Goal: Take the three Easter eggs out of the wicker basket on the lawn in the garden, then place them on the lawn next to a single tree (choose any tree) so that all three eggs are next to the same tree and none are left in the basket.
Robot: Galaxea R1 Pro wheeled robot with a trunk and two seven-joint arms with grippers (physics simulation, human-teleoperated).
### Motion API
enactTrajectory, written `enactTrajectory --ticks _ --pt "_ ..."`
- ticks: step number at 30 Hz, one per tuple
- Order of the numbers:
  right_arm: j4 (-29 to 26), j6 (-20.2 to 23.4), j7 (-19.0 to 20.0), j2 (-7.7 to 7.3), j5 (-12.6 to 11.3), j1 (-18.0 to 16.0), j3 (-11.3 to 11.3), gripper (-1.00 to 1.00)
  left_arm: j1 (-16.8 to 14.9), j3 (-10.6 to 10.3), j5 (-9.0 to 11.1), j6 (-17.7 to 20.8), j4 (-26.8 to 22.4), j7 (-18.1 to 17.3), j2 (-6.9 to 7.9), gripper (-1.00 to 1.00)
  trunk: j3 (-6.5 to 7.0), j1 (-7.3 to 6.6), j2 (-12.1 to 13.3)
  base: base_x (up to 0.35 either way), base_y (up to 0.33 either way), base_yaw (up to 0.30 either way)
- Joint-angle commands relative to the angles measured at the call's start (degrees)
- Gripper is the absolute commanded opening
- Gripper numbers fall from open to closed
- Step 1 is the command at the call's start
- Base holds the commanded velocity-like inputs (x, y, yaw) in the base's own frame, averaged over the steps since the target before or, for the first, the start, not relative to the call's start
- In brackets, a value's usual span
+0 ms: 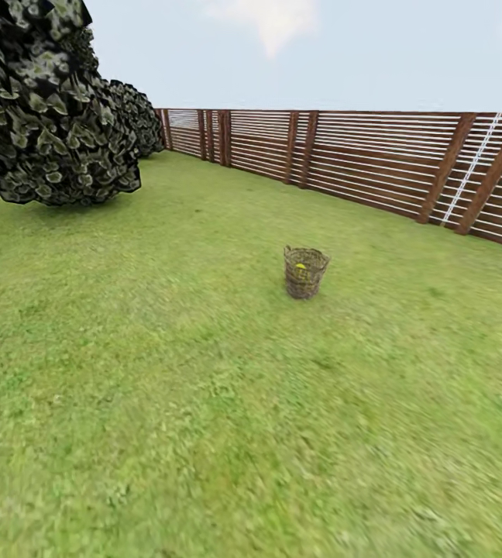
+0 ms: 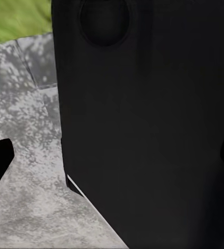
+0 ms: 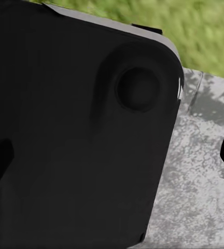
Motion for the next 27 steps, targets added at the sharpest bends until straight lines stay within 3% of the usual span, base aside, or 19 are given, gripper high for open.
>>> enactTrajectory --ticks 1,27 --pt "0.0 -0.2 0.0 -0.01 0.1 0.0 0.2 1.0 0.0 0.0 0.1 -0.1 0.0 0.0 -0.01 1.0 -0.05 0.02 0.0 0.327 0.195 -0.257" --pt "0.1 -0.2 0.0 -0.06 0.1 0.0 0.2 1.0 0.0 0.0 0.1 -0.1 0.0 0.0 -0.01 1.0 -0.05 0.02 0.0 0.319 0.206 -0.257"
